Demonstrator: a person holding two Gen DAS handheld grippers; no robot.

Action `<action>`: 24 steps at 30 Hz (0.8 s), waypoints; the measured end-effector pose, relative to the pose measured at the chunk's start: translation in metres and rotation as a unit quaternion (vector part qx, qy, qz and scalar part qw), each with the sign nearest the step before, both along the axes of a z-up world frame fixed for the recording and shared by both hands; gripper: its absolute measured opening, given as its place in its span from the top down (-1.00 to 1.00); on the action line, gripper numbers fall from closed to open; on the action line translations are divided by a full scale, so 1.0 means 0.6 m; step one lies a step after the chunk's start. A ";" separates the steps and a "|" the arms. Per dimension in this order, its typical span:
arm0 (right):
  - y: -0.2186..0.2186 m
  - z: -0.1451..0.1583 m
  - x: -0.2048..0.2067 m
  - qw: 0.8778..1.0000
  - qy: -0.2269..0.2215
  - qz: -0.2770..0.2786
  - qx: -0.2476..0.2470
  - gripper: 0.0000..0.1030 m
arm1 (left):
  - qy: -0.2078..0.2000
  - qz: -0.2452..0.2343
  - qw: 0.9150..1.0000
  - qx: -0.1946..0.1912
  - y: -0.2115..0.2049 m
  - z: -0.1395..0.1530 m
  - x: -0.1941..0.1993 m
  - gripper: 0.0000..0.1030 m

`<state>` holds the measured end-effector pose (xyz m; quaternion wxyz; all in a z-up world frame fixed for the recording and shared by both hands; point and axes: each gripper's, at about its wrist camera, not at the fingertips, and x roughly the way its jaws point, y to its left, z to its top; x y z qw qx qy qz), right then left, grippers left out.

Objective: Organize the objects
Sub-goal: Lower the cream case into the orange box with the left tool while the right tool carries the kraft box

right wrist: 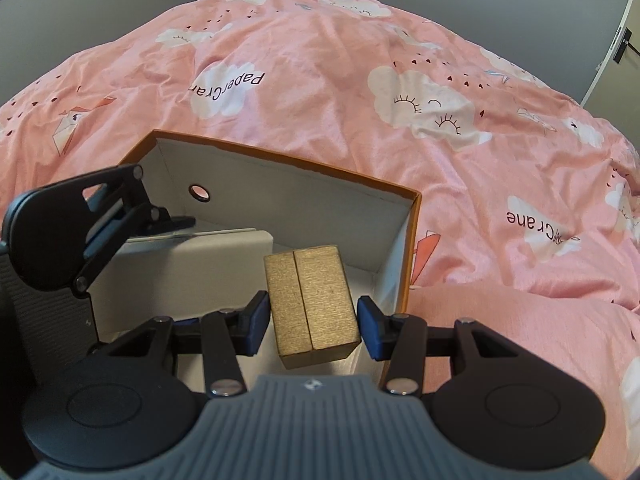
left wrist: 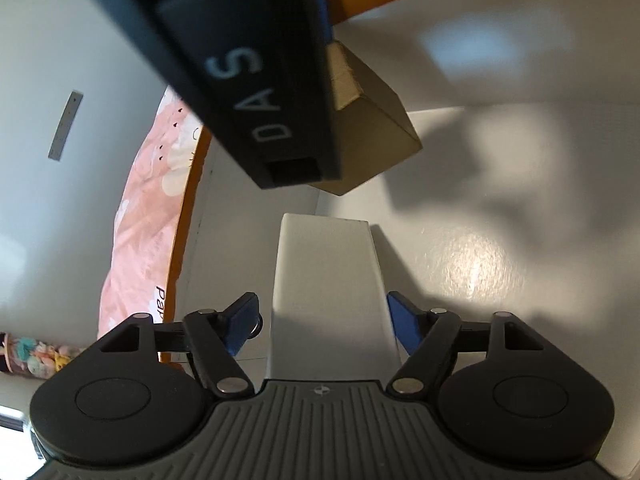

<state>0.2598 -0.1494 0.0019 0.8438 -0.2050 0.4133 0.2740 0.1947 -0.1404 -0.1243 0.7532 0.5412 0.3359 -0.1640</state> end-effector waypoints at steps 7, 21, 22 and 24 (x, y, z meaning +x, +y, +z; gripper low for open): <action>0.006 0.000 0.004 1.000 -0.006 0.004 -0.010 0.04 | -0.005 -0.013 0.999 -0.033 0.007 0.034 -0.001 -0.79; -0.007 0.018 0.016 1.000 0.010 -0.001 -0.002 0.04 | 0.045 -0.013 0.999 -0.008 -0.030 0.053 -0.055 -0.58; -0.006 0.016 0.016 1.000 0.009 -0.001 -0.002 0.04 | 0.048 -0.008 0.999 -0.017 -0.028 0.058 -0.055 -0.58; -0.002 0.013 0.015 1.000 0.006 -0.002 -0.005 0.04 | 0.058 0.001 0.998 -0.038 -0.009 0.060 -0.062 -0.57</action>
